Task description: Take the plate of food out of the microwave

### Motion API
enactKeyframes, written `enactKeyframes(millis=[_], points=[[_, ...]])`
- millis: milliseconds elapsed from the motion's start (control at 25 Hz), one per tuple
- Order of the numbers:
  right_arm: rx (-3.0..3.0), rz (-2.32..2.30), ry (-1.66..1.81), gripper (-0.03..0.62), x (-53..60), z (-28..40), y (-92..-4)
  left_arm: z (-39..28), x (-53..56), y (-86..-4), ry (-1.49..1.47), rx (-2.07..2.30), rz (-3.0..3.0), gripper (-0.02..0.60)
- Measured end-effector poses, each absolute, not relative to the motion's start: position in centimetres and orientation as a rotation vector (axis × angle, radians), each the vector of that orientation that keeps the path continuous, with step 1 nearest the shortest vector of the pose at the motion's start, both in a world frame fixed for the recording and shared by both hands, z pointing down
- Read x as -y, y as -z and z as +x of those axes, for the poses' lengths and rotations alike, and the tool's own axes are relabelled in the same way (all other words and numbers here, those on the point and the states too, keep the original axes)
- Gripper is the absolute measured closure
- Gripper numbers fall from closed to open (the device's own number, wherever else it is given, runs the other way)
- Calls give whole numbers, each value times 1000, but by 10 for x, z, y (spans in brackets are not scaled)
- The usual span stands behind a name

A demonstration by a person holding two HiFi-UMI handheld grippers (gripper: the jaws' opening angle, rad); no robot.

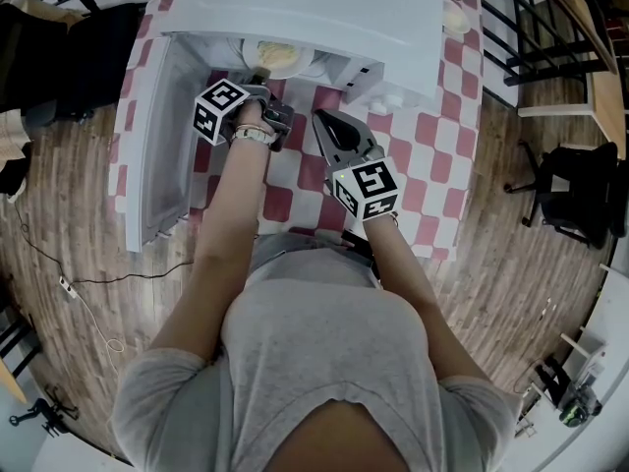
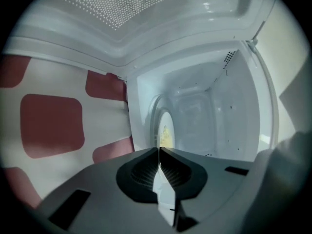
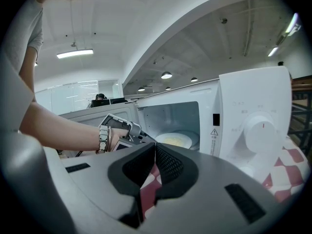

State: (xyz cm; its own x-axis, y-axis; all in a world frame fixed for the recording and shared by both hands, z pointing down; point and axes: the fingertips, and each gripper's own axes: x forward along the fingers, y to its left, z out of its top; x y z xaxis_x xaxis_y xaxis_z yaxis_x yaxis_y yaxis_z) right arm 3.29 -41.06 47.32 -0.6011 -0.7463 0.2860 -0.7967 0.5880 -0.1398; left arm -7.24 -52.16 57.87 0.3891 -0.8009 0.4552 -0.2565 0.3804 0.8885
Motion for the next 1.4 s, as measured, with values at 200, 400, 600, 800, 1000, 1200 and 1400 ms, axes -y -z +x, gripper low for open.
enactKeyframes(millis=[200,400,600,800,1000,1200,1400], points=[[2622,1265,-372,566,407,32,-474,-70,524,-568,597,1119,1258,575],[2618,1262,-367,566,403,36,-475,-69,516,-572,638,1101,1281,575],[2612,1258,-371,566,400,41,-476,-67,512,-581,663,1099,1253,574],[2613,1242,-373,566,397,41,-479,-66,518,-582,657,1113,1268,568],[2613,1236,-377,566,397,42,-479,-62,523,-586,635,1091,1257,546],[2614,1243,-383,566,400,45,-479,-61,526,-575,675,1065,1281,574],[2628,1237,-380,566,397,42,-477,-62,515,-566,711,1037,1307,575]])
